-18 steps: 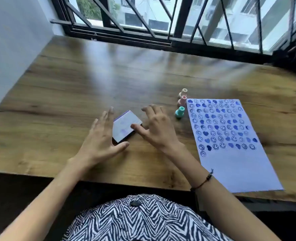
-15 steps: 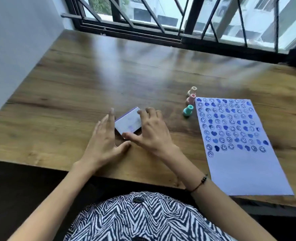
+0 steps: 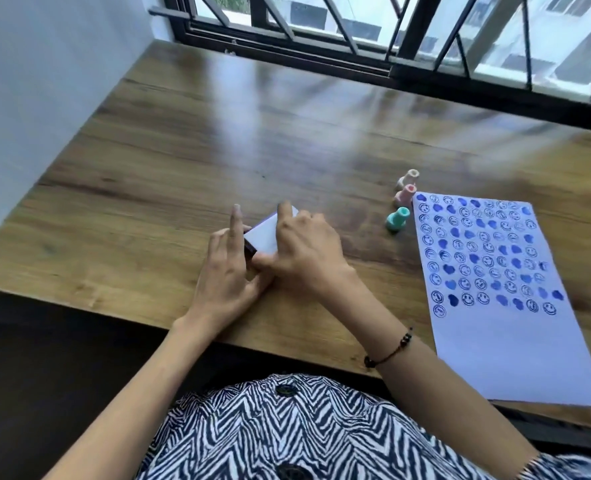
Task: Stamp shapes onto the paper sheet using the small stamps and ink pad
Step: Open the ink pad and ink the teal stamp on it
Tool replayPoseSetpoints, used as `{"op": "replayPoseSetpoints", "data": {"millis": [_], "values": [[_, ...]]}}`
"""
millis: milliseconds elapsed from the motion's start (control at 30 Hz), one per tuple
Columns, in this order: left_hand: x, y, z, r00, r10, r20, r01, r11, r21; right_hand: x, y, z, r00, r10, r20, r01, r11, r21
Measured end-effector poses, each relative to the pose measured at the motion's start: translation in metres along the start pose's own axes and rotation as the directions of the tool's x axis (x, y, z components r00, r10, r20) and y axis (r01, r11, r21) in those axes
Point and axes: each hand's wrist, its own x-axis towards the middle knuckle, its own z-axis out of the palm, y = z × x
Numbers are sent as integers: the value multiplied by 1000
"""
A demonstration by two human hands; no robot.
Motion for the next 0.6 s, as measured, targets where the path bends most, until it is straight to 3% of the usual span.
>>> {"op": "replayPoseSetpoints", "data": {"millis": [100, 167, 233, 300, 367, 600], "values": [[1, 0, -1, 1000, -5, 2, 5, 1000, 28, 10, 16, -29, 995, -11, 101, -4, 989, 151], [3, -1, -1, 1000, -7, 28, 5, 998, 68, 19, 29, -47, 987, 6, 162, -66, 929, 363], [5, -1, -4, 999, -8, 47, 3, 994, 108, 28, 44, -62, 960, 54, 273, -219, 752, 622], [9, 4, -7, 999, 11, 41, -15, 994, 105, 37, 59, -71, 942, 86, 324, -305, 622, 721], [13, 13, -9, 999, 31, 29, -33, 997, 69, 46, 72, -75, 946, 115, 303, -304, 637, 708], [21, 40, -2, 995, 89, 49, -88, 996, -31, 59, 96, -74, 976, 214, 46, -211, 862, 461]]}}
